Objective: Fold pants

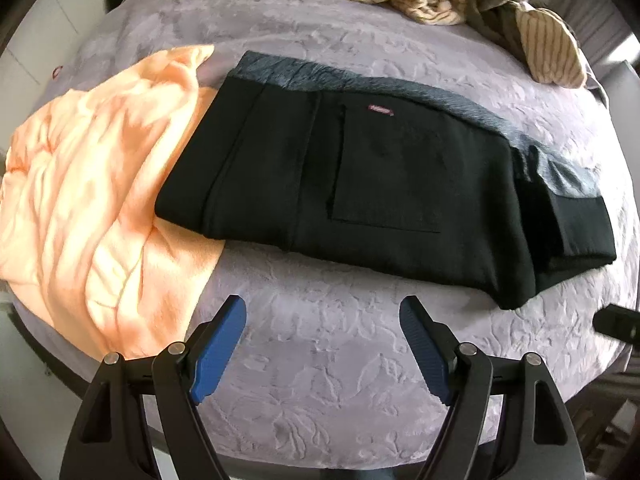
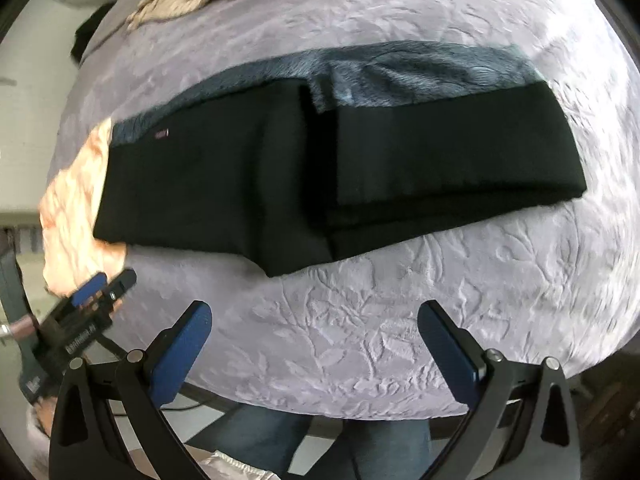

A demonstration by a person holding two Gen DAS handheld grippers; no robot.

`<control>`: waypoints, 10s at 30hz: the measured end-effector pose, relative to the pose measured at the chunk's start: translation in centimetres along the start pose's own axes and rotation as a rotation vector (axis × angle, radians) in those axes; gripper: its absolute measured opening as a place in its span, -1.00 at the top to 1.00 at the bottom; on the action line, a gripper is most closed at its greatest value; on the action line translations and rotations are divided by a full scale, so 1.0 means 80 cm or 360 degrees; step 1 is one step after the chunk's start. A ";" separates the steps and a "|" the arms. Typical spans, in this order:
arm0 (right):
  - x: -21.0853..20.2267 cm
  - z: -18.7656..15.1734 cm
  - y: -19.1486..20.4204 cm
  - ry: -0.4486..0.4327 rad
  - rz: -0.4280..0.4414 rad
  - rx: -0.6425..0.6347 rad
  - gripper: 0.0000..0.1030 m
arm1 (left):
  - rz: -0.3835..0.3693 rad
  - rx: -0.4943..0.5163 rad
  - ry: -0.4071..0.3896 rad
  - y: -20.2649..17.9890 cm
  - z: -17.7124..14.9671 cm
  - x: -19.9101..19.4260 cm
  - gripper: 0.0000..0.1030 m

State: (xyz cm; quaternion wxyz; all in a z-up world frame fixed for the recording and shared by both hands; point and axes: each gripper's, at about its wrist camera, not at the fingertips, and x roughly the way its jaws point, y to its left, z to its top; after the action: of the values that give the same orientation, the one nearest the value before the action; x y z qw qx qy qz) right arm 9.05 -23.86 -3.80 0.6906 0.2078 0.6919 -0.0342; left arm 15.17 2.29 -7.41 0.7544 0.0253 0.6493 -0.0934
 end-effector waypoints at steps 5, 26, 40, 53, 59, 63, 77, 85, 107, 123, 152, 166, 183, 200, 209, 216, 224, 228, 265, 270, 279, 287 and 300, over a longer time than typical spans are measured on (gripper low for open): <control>0.014 0.002 0.009 0.0060 -0.0043 -0.0092 -0.99 | -0.0001 -0.0059 0.0000 0.007 0.000 0.012 -0.56; 0.037 0.020 0.029 0.0091 -0.0052 -0.0175 -0.99 | 0.0011 -0.0152 0.0053 0.019 -0.005 0.041 -0.56; 0.050 0.019 0.037 0.0118 -0.0046 -0.0197 -0.99 | -0.0011 -0.0189 0.0054 0.023 0.006 0.055 -0.56; 0.052 0.013 0.038 0.0117 0.0086 -0.0184 -0.99 | -0.0513 -0.0540 0.0003 0.104 -0.003 0.063 -0.56; 0.050 0.009 0.048 0.0101 0.0171 -0.0220 -0.99 | -0.0763 -0.0602 -0.0026 0.101 -0.001 0.065 -0.56; 0.052 0.006 0.051 0.0110 0.0192 -0.0230 -0.99 | -0.0819 -0.0592 -0.0018 0.090 0.010 0.077 -0.56; 0.057 0.001 0.042 0.0137 0.0195 -0.0219 -0.99 | -0.0797 -0.0586 -0.0123 0.075 0.036 0.076 -0.56; 0.045 0.021 0.048 0.0064 0.0199 -0.0252 -0.99 | -0.0746 -0.0599 -0.0172 0.071 0.054 0.076 -0.56; 0.028 0.181 0.260 0.0170 0.0288 -0.0793 -0.99 | 0.0389 0.0348 -0.0531 -0.038 0.039 0.057 0.22; 0.155 0.173 0.395 0.0675 0.0029 -0.1131 0.57 | 0.0499 0.0458 -0.0555 -0.054 0.031 0.050 0.22; -0.110 0.138 -0.148 -0.0293 0.1056 -0.0187 0.59 | 0.0169 0.1301 -0.0855 -0.444 -0.009 -0.064 0.22; 0.019 0.101 -0.331 -0.0244 0.0973 0.0223 0.59 | 0.0211 0.1571 -0.0571 -0.527 -0.066 0.043 0.10; -0.005 0.064 -0.343 -0.0302 0.0514 0.0354 0.00 | 0.0024 0.1268 -0.0349 -0.435 -0.029 -0.023 -0.34; -0.051 0.004 -0.294 -0.0381 0.0231 0.0393 -0.31 | 0.0063 0.0719 -0.0118 -0.339 0.020 -0.015 -0.75; -0.055 0.016 -0.237 -0.0396 0.0183 0.0198 -0.61 | -0.0057 0.0618 -0.0009 -0.321 0.027 -0.011 -0.75; -0.058 0.028 -0.227 -0.0455 0.0091 0.0105 -1.00 | -0.0040 0.0560 0.0022 -0.309 0.042 -0.005 -0.75; -0.046 0.031 -0.252 -0.0369 0.0146 0.0201 -1.00 | 0.0003 0.0496 0.0055 -0.302 0.054 0.007 -0.75; -0.041 0.033 -0.265 -0.0345 0.0165 0.0247 -1.00 | 0.0023 0.0471 0.0076 -0.302 0.058 0.013 -0.75; -0.001 0.105 -0.331 -0.0207 0.0282 0.0310 -1.00 | -0.0050 0.0329 0.0158 -0.315 0.120 0.073 -1.00; 0.008 0.115 -0.329 -0.0172 0.0307 0.0283 -1.00 | -0.0061 0.0310 0.0165 -0.323 0.119 0.084 -1.00; 0.017 0.127 -0.331 -0.0131 0.0362 0.0237 -1.00 | -0.0165 0.0254 0.0213 -0.313 0.136 0.099 -1.00; 0.028 0.140 -0.336 -0.0086 0.0466 0.0209 -1.00 | -0.0253 0.0197 0.0248 -0.299 0.145 0.120 -1.00; 0.069 0.173 -0.331 -0.0023 0.0758 0.0105 -0.99 | -0.0526 0.0071 0.0309 -0.262 0.147 0.170 -1.00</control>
State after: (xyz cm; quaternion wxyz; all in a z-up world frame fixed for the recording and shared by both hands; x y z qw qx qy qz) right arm 13.47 -51.30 -16.08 0.6769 0.3875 0.6169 0.1056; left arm 24.87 -21.64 -17.19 0.6618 -0.0560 0.7122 -0.2274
